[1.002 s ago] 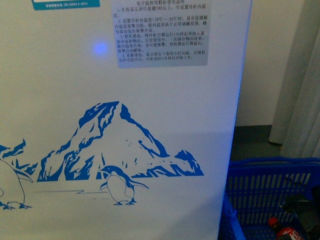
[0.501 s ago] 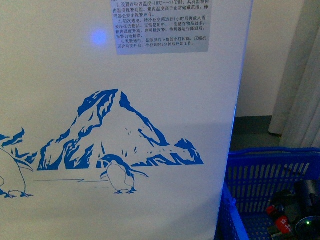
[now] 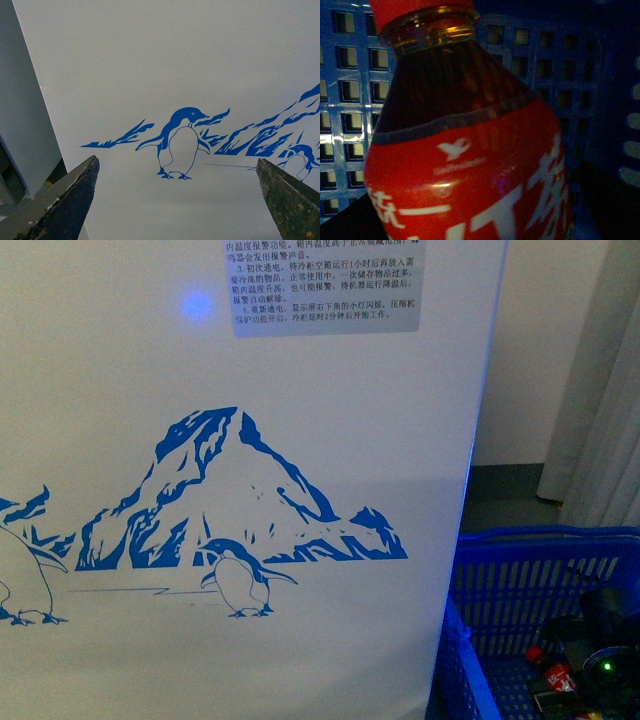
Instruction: Put drink in fridge
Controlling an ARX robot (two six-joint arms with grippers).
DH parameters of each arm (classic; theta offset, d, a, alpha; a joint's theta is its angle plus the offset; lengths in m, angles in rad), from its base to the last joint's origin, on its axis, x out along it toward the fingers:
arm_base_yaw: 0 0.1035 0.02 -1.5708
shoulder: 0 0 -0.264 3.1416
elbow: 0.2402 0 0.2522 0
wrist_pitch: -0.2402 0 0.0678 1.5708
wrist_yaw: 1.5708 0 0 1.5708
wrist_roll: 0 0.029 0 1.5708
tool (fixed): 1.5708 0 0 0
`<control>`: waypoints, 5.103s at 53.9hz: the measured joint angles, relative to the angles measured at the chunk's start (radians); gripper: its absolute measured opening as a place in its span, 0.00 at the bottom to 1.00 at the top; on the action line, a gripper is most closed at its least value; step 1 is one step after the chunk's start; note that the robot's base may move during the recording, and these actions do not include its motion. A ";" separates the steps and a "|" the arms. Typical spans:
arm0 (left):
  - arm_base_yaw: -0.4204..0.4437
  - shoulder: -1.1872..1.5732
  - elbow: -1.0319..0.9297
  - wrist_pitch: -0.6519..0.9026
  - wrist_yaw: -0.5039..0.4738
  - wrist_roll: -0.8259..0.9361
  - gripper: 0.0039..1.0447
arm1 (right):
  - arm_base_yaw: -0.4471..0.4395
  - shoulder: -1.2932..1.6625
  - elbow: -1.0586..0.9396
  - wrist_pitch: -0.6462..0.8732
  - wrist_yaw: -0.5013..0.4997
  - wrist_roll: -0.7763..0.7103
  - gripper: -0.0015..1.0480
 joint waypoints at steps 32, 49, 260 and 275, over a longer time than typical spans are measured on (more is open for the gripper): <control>0.000 0.000 0.000 0.000 0.000 0.000 0.92 | -0.050 -0.114 -0.210 0.089 -0.099 0.034 0.42; 0.000 0.000 0.000 0.000 0.000 0.000 0.92 | -0.054 -0.517 -0.609 0.251 -0.180 0.078 0.41; 0.217 1.357 0.642 0.643 0.812 0.666 0.92 | 0.353 -2.812 -1.625 0.260 0.257 0.167 0.40; 0.181 1.442 0.813 0.249 0.911 0.941 0.92 | 0.353 -2.812 -1.625 0.260 0.257 0.167 0.40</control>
